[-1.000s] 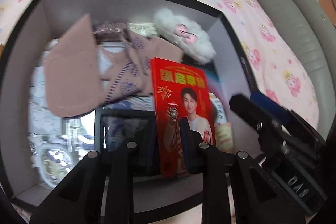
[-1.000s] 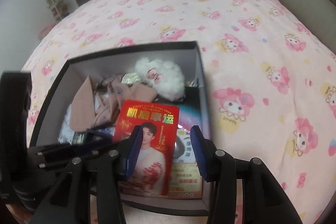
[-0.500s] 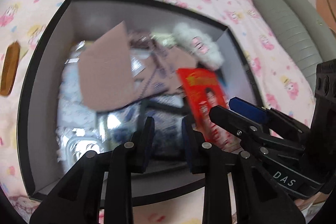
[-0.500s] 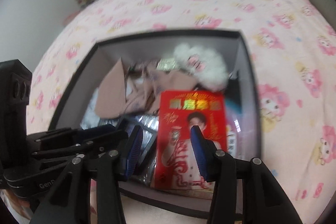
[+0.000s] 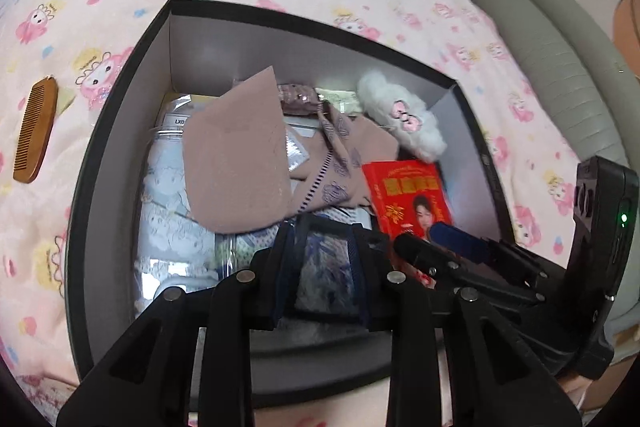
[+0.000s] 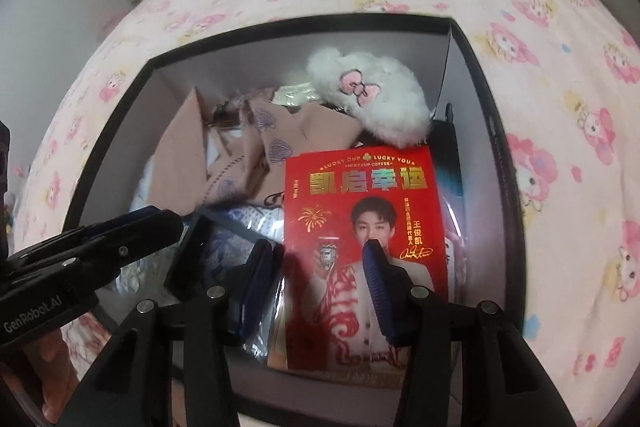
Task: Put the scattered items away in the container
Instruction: 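Lower the red packet into the box with the left tool, then open the left tool to release the red packet and lift away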
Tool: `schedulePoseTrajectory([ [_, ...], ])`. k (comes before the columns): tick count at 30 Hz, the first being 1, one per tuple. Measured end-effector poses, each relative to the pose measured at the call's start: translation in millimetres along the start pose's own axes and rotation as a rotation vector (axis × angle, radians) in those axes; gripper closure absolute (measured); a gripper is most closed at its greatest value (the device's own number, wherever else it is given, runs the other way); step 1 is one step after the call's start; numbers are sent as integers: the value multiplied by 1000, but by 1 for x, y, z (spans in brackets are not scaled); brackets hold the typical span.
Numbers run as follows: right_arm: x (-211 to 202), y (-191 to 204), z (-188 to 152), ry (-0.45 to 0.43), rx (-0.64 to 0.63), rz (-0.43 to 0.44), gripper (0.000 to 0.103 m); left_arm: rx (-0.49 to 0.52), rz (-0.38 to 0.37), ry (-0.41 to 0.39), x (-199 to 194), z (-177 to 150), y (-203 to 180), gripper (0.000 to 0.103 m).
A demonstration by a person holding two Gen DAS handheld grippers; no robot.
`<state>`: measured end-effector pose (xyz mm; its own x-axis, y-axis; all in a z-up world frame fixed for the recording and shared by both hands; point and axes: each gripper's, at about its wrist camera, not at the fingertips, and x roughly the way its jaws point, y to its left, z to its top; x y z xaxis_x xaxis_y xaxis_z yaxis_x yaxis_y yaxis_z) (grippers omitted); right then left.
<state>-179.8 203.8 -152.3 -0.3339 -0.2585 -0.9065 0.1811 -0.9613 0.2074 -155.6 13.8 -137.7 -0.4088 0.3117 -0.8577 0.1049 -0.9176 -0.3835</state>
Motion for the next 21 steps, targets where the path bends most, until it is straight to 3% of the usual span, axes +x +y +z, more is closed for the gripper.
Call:
schedulePoseTrajectory([
  [3, 3, 0, 1, 47, 11, 23, 59, 6, 3, 67, 16, 2, -3, 75],
  [6, -2, -3, -1, 75, 34, 61, 59, 8, 1, 84, 20, -3, -2, 74],
  [11, -14, -2, -1, 2, 45, 68, 59, -11, -28, 62, 11, -8, 0, 73],
  [13, -16, 0, -1, -14, 39, 79, 59, -10, 23, 65, 11, -9, 0, 73],
  [16, -5, 7, 0, 32, 27, 154, 59, 6, 145, 87, 11, -12, 2, 73],
  [21, 0, 16, 1, 47, -14, 242, 61, 11, 123, 51, -6, -15, 4, 73],
])
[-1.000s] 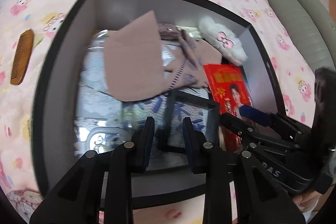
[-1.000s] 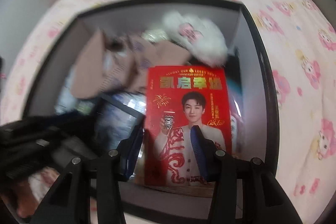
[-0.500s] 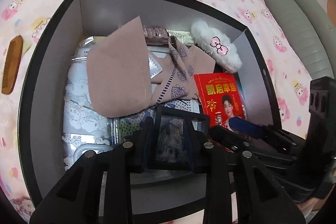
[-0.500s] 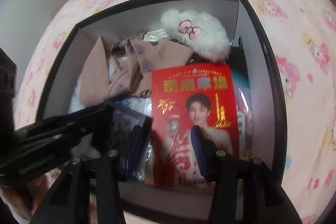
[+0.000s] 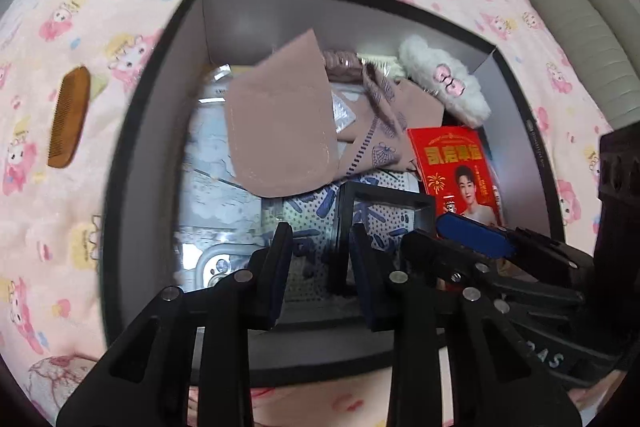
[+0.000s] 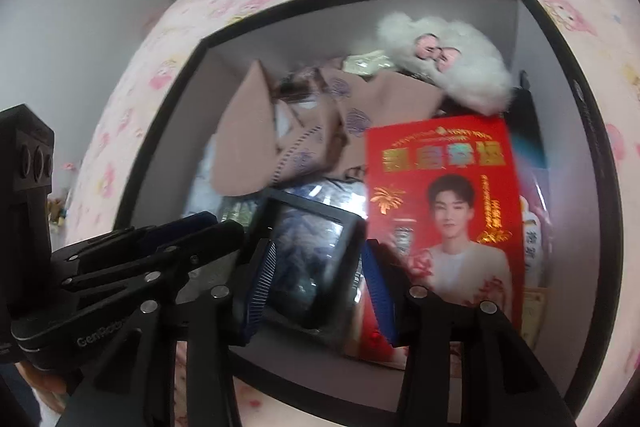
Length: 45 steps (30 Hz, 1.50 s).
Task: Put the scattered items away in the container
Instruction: 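Open the left tool to release the red packet and lift away, then move both tools from the box toward the wooden comb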
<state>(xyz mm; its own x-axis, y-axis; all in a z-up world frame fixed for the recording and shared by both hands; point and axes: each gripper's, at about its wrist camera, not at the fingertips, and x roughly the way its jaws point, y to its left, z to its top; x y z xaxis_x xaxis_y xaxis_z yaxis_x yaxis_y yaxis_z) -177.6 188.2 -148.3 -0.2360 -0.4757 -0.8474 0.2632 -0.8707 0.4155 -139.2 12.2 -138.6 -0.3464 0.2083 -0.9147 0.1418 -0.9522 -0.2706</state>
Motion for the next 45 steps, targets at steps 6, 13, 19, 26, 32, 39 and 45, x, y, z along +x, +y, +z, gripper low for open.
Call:
schedulePoseTrajectory([
  [6, -30, 14, -7, -140, -49, -169, 60, -26, -105, -85, -37, -9, 7, 65],
  [13, -94, 60, -25, -298, -96, -261, 46, 63, -127, -175, -94, -27, -2, 57],
  [19, -101, 77, -49, -300, -11, -229, 44, 136, -112, -207, -132, -49, 1, 55],
  [26, -117, 114, -76, -313, -30, -260, 44, 166, -177, -217, -156, -68, 21, 53],
  [32, -106, 150, -87, -308, -64, -275, 44, 175, -150, -200, -172, -80, 50, 53],
  [39, -93, 187, -89, -286, -143, -350, 44, 165, -148, -173, -175, -84, 81, 53],
  [45, -94, 201, -84, -269, -135, -354, 44, 203, -167, -161, -183, -74, 87, 53],
])
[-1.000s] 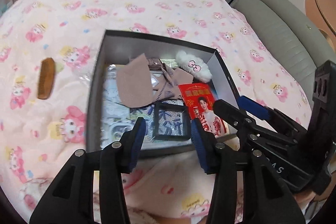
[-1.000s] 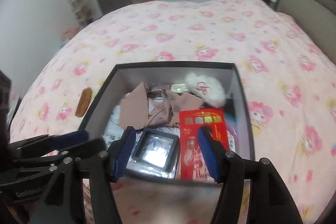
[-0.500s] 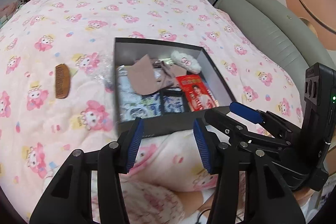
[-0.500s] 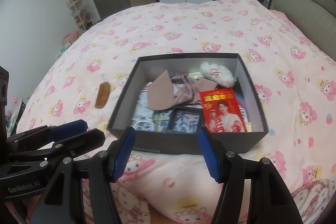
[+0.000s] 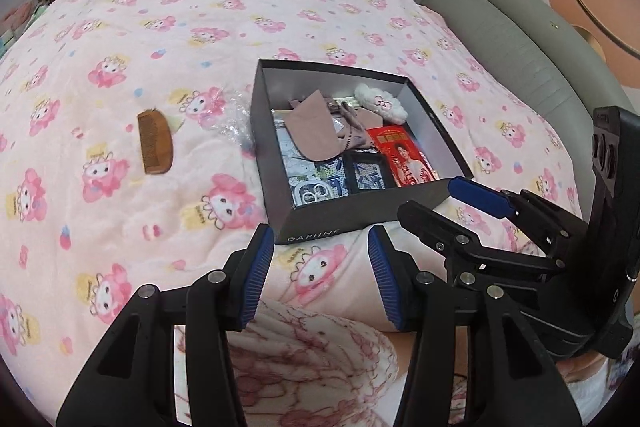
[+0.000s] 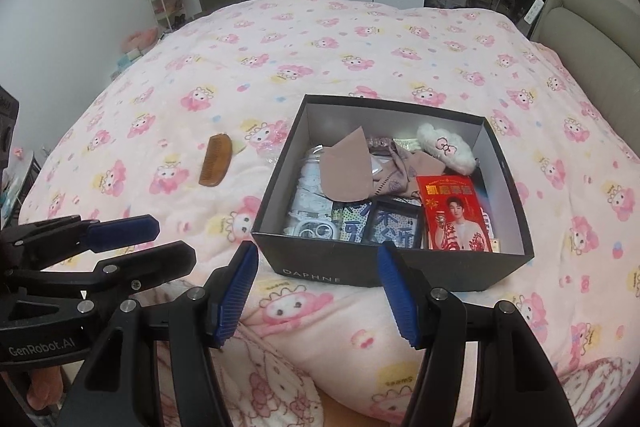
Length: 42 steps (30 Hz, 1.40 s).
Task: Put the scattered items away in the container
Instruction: 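Move both tools from the box toward the wooden comb, then grasp the wooden comb with the left tool and lift it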
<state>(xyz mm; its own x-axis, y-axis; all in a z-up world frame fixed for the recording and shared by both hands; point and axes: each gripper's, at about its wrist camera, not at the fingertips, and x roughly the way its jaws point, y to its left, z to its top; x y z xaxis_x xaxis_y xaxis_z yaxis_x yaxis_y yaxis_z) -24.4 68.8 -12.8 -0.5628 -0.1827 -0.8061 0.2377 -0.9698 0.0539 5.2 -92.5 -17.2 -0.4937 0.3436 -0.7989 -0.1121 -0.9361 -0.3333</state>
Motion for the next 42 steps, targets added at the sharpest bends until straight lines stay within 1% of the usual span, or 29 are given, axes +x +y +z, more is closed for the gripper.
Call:
schedulePoseTrajectory([
  [5, -1, 3, 10, -7, 21, 4, 44, 6, -28, -21, -4, 11, 9, 53],
  [9, 11, 17, 17, -18, 16, 45, 44, -13, -12, -52, -7, 11, 33, 53],
  [14, 43, 53, 34, 3, -1, 103, 44, -120, 31, -79, -11, 11, 82, 54],
  [17, 54, 77, 47, 2, -47, 107, 44, -184, 53, -98, -15, 12, 110, 54],
  [21, 71, 99, 62, -4, -86, 107, 44, -238, 55, -106, -8, 17, 139, 54],
  [24, 94, 102, 70, 27, -65, 130, 44, -273, 66, -129, 4, 21, 158, 53],
  [27, 123, 106, 74, 71, -41, 139, 44, -332, 88, -140, 21, 21, 180, 53],
  [31, 155, 114, 76, 133, -36, 156, 44, -420, 115, -130, 44, 17, 211, 53],
  [32, 160, 115, 78, 143, -35, 156, 44, -437, 114, -126, 49, 17, 217, 53],
  [34, 171, 117, 84, 151, -29, 144, 44, -469, 88, -111, 64, 17, 231, 53],
  [37, 195, 121, 91, 173, -23, 100, 44, -509, 54, -95, 86, 18, 252, 54],
  [39, 213, 126, 91, 214, -30, 112, 44, -536, 52, -85, 97, 16, 267, 55],
  [42, 235, 136, 85, 266, -38, 142, 44, -561, 47, -83, 102, 8, 282, 55],
])
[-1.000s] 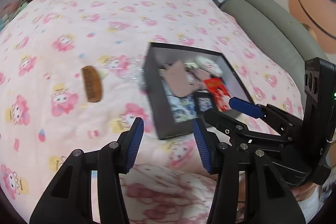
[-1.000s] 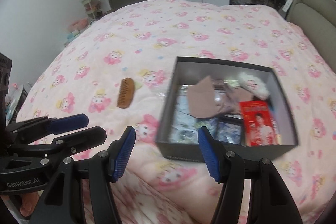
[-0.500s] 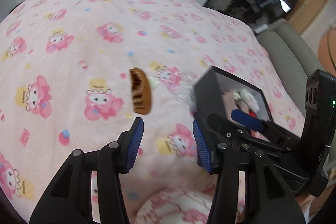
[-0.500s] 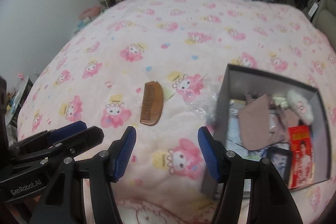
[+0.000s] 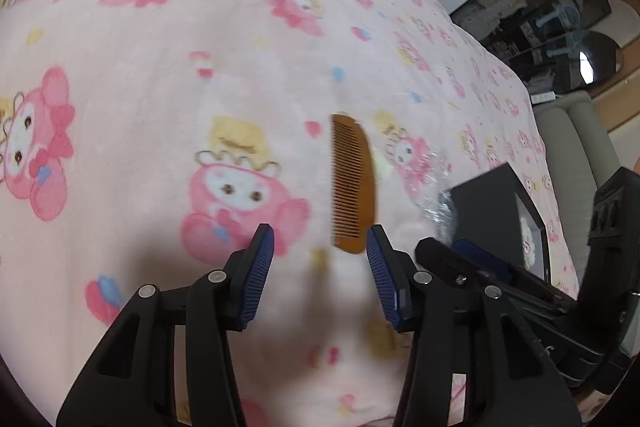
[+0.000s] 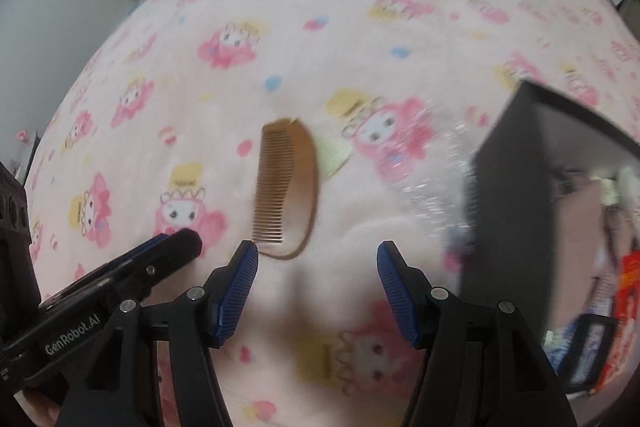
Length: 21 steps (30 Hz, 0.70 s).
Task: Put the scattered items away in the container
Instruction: 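Grasp the wooden comb with the left tool and lift it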
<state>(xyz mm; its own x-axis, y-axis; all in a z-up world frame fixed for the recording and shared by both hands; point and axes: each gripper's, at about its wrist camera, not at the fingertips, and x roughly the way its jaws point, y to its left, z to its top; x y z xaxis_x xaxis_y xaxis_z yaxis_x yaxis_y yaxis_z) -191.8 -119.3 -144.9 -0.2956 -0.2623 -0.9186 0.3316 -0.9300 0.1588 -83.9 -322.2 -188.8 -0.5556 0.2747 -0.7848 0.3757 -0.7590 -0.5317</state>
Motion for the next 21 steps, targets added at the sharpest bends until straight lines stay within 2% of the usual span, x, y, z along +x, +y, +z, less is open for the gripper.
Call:
schedulePoseTrajectory([
  [4, 36, 8, 9, 57, -30, 21, 44, -20, -10, 18, 8, 2, 17, 55],
  [7, 56, 5, 14, 86, -19, 5, 42, -31, -26, 31, 18, 4, 22, 55],
  [10, 73, -1, 11, 115, 22, 77, 43, -42, -53, 20, 23, 6, 24, 55],
  [11, 73, 0, 10, 110, 21, 94, 51, -47, -54, 16, 22, 6, 24, 55],
  [12, 70, 3, 9, 102, 2, 105, 73, -53, -60, 9, 20, 5, 25, 55],
  [13, 64, 5, 7, 82, -18, 102, 80, -58, -66, 5, 17, 3, 25, 55],
  [16, 40, 11, 2, 32, -77, 139, 92, -69, -84, -7, 1, -6, 26, 55],
  [18, 24, 13, -5, 24, -97, 185, 95, -56, -83, -15, -11, -13, 23, 55],
  [21, 3, 25, -23, 26, -169, 206, 95, -35, -87, -30, -28, -25, 17, 55],
])
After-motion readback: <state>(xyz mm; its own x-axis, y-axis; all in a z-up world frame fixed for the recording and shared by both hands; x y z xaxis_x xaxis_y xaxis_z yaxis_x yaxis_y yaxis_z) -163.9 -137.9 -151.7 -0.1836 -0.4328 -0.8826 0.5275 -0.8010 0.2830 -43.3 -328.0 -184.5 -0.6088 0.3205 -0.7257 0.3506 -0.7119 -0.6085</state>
